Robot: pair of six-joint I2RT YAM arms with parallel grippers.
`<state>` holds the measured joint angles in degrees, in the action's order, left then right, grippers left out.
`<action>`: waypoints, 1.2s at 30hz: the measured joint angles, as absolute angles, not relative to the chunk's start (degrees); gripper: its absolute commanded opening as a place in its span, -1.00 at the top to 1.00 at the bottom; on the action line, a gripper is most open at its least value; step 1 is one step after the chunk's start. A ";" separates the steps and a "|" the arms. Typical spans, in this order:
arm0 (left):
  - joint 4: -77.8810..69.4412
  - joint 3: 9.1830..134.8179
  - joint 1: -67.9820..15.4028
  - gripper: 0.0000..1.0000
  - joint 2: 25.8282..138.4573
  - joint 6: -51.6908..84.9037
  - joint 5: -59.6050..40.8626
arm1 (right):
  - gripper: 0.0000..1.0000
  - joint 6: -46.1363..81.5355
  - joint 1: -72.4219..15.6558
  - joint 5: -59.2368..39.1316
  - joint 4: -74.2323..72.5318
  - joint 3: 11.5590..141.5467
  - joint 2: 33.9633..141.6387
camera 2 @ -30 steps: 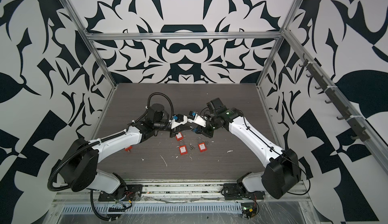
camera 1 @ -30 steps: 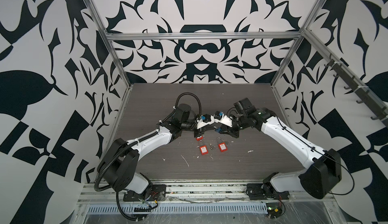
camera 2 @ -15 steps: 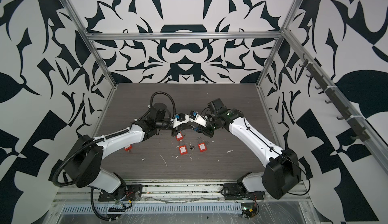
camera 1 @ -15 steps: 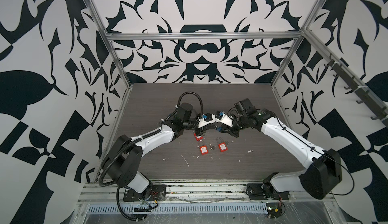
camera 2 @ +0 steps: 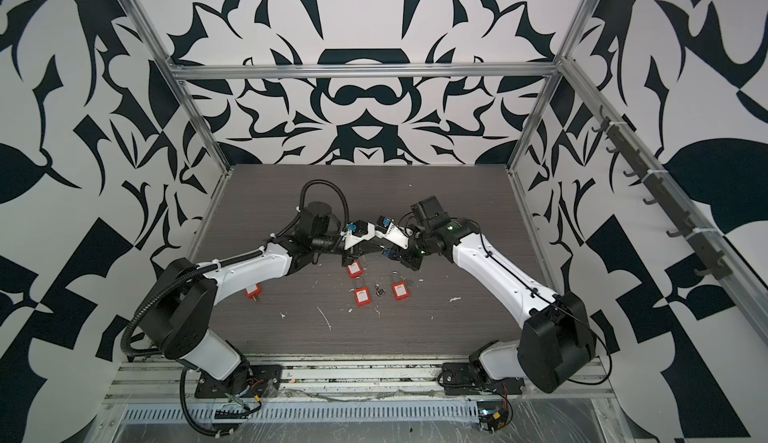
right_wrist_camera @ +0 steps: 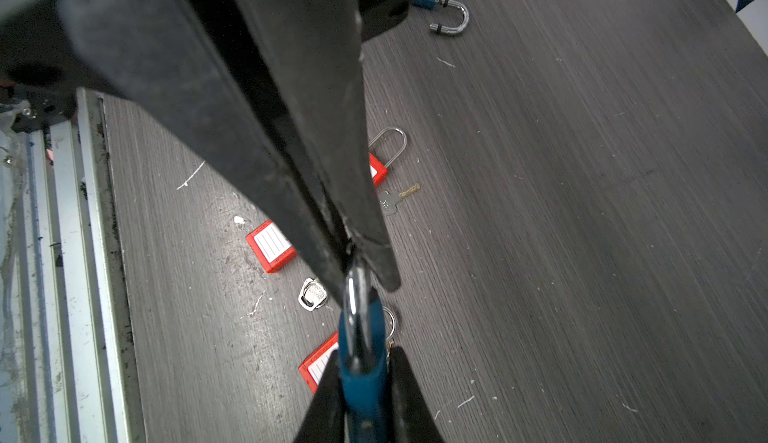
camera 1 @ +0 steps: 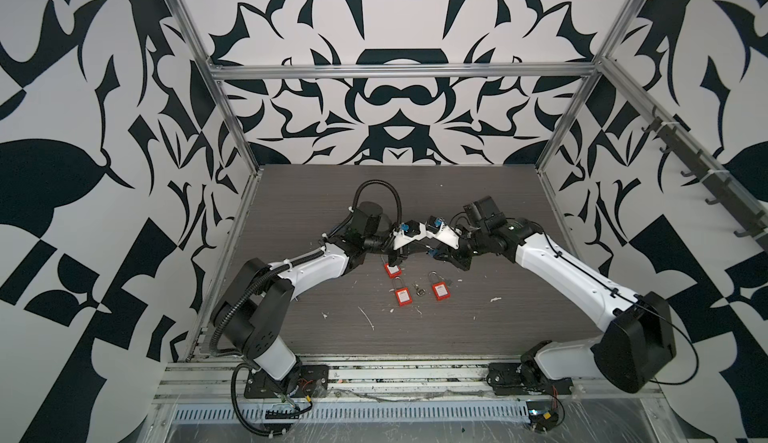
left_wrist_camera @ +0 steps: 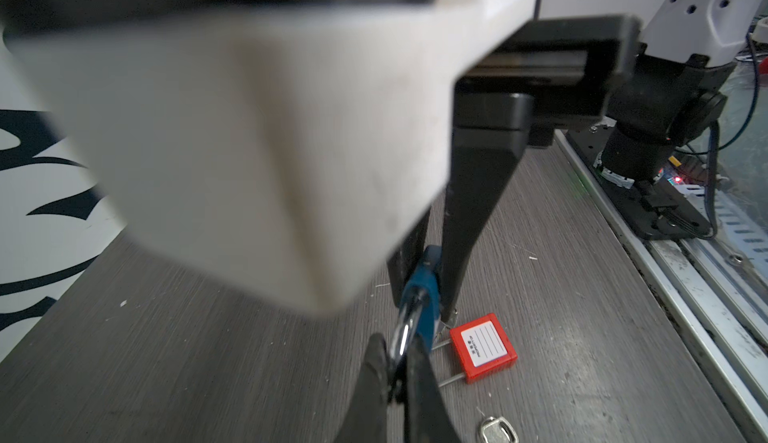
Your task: Lock with the key
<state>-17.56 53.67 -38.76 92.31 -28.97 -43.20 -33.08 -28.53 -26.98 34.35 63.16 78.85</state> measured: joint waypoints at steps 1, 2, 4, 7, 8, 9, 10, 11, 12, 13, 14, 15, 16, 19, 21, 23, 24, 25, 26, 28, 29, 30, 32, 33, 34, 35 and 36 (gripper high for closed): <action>-17.37 53.67 -38.72 1.00 92.31 -28.99 -43.24 | 1.00 -33.10 -28.53 -27.18 34.22 63.16 79.02; -17.15 53.65 -38.61 1.00 92.29 -29.02 -43.22 | 1.00 -33.12 -28.53 -27.38 34.09 63.16 79.26; -16.62 53.65 -38.52 1.00 92.23 -28.99 -43.22 | 1.00 -33.17 -28.53 -27.86 34.06 63.16 79.61; -15.92 53.65 -37.93 1.00 91.90 -29.02 -43.88 | 1.00 -33.69 -28.51 -28.27 34.02 63.16 79.81; -15.55 53.65 -37.67 1.00 91.74 -28.95 -44.25 | 1.00 -34.09 -28.56 -28.36 34.00 63.16 79.81; -15.29 53.65 -37.50 1.00 91.64 -28.86 -44.58 | 1.00 -34.35 -28.64 -28.40 34.00 63.16 79.81; -14.83 53.65 -37.19 1.00 91.39 -28.77 -44.97 | 0.93 -34.59 -28.82 -28.45 33.89 63.16 79.77; -14.26 53.65 -36.84 1.00 91.13 -28.75 -45.39 | 0.82 -34.74 -29.08 -28.34 33.58 63.16 79.64; -13.78 53.69 -36.49 1.00 90.89 -28.77 -45.87 | 0.64 -34.79 -29.36 -28.16 33.23 63.16 79.44; -12.97 53.93 -36.01 1.00 90.56 -28.93 -46.61 | 0.44 -34.65 -29.67 -27.90 32.93 63.13 79.02; -11.55 54.50 -35.64 1.00 90.28 -29.04 -47.68 | 0.33 -34.39 -29.98 -27.27 31.86 62.85 78.22; -10.48 55.07 -35.59 1.00 90.11 -29.15 -48.75 | 0.26 -34.33 -30.22 -27.33 29.50 62.41 77.32; -9.61 55.86 -35.53 1.00 89.86 -29.52 -49.84 | 0.17 -33.98 -30.37 -27.05 27.90 61.89 75.85; -4.75 59.02 -35.33 1.00 89.56 -30.55 -52.14 | 0.14 -34.22 -30.87 -25.93 23.79 59.44 70.43; -0.56 60.99 -35.27 1.00 89.56 -31.57 -53.15 | 0.14 -34.22 -31.07 -24.86 21.96 58.00 66.59; 4.23 62.98 -35.20 1.00 89.56 -33.19 -53.69 | 0.18 -34.17 -31.07 -23.64 21.10 56.58 62.46; 5.96 63.79 -35.20 1.00 89.56 -33.85 -53.82 | 0.21 -34.09 -30.96 -23.20 21.17 56.07 60.95; 7.66 64.49 -35.20 1.00 89.56 -34.61 -53.91 | 0.23 -34.00 -30.70 -23.03 21.56 55.68 59.53; 9.17 65.14 -35.20 1.00 89.56 -35.20 -53.93 | 0.25 -33.82 -30.30 -23.05 22.57 55.61 58.35; 11.40 65.89 -35.18 1.00 89.56 -36.27 -53.89 | 0.35 -33.39 -29.45 -23.51 24.77 55.92 57.30; 12.47 66.11 -35.18 1.00 89.56 -36.82 -53.84 | 0.43 -33.28 -29.10 -23.86 26.46 56.40 57.32; 13.26 66.17 -35.14 1.00 89.56 -37.30 -53.82 | 0.49 -33.08 -28.86 -24.10 27.62 56.71 57.54; 15.11 66.39 -35.14 1.00 89.56 -38.04 -53.65 | 0.56 -32.99 -28.58 -24.77 30.00 57.14 58.50; 15.73 66.48 -35.14 1.00 89.56 -38.37 -53.60 | 0.59 -32.88 -28.56 -25.08 30.79 57.14 58.92; 16.19 66.59 -35.14 1.00 89.56 -38.63 -53.54 | 0.61 -32.93 -28.51 -25.52 31.73 57.14 59.44; 16.64 66.74 -35.14 1.00 89.56 -38.85 -53.36 | 0.62 -32.93 -28.51 -25.89 32.56 57.14 59.90; 16.93 66.81 -35.14 1.00 89.56 -38.96 -53.28 | 0.63 -32.88 -28.51 -26.15 33.19 57.14 60.25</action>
